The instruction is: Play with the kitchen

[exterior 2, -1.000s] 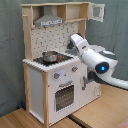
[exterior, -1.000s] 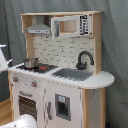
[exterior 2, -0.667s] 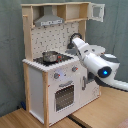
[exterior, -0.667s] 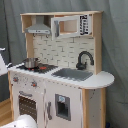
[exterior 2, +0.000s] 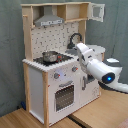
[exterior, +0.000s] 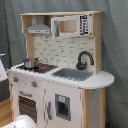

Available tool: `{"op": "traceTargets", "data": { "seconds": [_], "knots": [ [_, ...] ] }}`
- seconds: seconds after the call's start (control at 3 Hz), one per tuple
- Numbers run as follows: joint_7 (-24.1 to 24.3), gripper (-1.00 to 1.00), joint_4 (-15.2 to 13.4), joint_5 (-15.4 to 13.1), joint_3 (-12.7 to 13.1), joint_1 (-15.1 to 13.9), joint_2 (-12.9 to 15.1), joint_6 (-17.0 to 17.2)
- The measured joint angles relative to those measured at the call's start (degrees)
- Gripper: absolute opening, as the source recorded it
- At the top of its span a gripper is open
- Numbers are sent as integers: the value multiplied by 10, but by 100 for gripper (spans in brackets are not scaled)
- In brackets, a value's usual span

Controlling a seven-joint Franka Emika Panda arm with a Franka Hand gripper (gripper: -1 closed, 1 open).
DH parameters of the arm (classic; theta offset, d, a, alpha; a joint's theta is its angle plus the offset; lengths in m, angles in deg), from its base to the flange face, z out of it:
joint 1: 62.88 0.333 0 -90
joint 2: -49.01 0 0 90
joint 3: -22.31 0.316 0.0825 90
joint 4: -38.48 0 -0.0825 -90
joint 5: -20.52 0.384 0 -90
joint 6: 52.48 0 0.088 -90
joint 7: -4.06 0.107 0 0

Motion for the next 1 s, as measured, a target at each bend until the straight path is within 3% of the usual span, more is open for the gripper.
{"op": "traceTargets", "data": {
  "seconds": [1.0],
  "knots": [
    [158,100,-75,-15,36,25,2,-74]
  ]
}}
